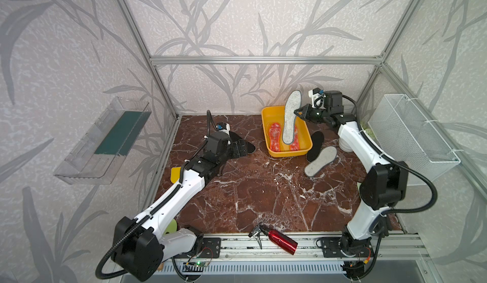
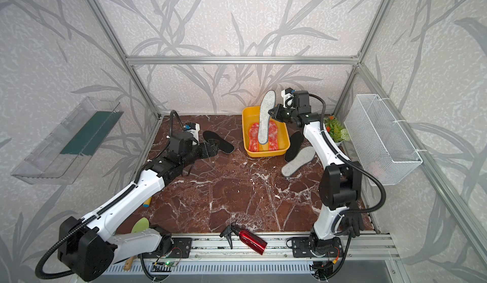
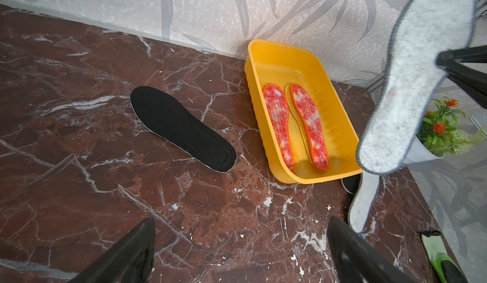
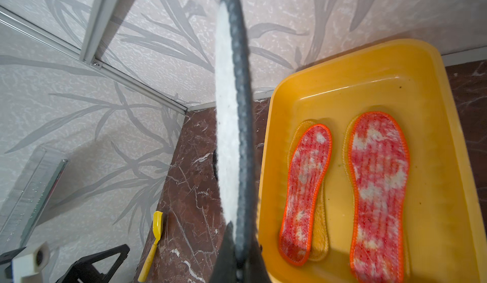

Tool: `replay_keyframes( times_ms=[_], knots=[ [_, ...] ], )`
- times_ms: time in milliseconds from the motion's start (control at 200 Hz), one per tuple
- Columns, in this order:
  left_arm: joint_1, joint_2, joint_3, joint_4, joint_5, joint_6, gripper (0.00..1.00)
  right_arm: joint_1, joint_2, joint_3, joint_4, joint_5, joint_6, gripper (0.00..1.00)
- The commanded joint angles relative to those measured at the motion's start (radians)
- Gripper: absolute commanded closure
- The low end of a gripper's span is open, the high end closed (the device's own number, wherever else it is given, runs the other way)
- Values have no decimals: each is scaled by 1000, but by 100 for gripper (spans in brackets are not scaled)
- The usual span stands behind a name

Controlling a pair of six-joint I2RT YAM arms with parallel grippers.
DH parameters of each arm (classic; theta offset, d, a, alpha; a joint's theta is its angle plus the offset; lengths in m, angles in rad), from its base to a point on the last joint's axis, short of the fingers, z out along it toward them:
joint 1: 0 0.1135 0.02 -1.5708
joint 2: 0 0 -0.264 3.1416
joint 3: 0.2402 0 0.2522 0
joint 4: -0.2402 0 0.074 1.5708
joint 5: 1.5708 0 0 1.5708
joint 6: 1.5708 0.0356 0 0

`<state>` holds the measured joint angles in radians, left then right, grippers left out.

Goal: Put the insoles into the storage box
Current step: Place the insole in the storage box.

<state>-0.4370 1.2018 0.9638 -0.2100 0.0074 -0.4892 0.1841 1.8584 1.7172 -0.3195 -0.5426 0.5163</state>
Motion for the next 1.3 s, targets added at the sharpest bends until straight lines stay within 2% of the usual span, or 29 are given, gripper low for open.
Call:
replay_keyframes(
  times_ms=[0, 300, 460, 1295],
  knots=[
    [6, -10, 4, -18, 17, 10, 1, 17, 102, 91, -78, -19, -41, 100],
    [12, -31, -10, -34, 6, 14, 1, 56, 352, 353, -207, -40, -111, 100],
    [13, -33, -6, -48, 2, 18, 1, 71, 439, 434, -255, -37, -107, 100],
    [16, -29, 2, -69, 9, 23, 1, 78, 615, 601, -309, -32, -81, 100]
  ],
)
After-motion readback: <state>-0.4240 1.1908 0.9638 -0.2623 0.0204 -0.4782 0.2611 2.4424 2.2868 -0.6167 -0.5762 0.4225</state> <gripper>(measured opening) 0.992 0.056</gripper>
